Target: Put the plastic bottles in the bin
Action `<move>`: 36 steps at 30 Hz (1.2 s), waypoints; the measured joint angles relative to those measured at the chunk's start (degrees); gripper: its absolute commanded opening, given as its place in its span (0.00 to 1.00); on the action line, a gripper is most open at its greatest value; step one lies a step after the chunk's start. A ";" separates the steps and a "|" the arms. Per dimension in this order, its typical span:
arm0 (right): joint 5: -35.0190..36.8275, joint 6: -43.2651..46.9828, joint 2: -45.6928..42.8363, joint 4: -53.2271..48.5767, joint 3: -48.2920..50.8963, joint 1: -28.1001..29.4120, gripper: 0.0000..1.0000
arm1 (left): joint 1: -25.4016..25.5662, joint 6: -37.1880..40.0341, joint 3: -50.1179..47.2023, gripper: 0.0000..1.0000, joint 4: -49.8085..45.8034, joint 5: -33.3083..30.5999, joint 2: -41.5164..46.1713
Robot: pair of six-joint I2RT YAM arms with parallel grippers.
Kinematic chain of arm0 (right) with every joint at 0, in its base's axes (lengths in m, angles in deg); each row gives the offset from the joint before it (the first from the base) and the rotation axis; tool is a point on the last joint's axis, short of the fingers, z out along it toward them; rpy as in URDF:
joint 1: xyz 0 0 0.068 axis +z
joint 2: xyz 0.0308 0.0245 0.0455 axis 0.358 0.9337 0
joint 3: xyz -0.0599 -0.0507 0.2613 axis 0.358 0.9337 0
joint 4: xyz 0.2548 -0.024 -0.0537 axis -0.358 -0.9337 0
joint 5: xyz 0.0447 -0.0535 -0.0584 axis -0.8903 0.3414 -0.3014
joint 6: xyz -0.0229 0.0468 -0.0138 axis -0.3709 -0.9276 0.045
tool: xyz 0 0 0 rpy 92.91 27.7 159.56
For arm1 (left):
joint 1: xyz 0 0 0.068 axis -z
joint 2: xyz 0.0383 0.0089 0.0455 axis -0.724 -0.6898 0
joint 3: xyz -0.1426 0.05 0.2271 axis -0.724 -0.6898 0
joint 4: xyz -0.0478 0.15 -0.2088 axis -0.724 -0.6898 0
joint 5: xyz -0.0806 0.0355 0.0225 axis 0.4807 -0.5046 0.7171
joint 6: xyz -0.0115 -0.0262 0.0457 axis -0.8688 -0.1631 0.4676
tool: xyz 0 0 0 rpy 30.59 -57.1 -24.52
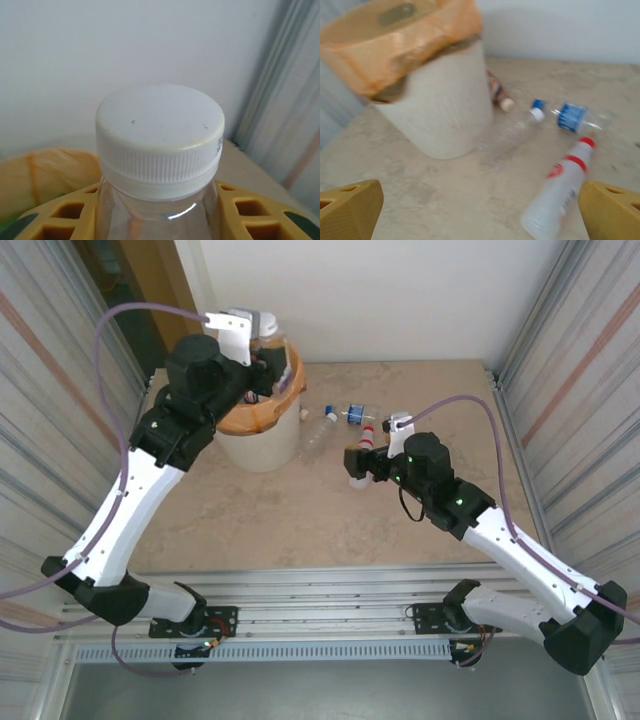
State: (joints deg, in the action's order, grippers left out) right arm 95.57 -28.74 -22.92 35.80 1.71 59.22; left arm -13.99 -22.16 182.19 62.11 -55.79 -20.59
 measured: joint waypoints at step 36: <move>0.92 -8.44 1.44 -6.64 0.07 -9.03 0.98 | -9.40 27.32 19.67 0.24 -13.75 -29.20 -32.20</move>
State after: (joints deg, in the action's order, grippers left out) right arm 96.49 -37.18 -21.48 29.16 1.77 50.19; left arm -23.38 5.16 201.86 48.36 -84.99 -52.78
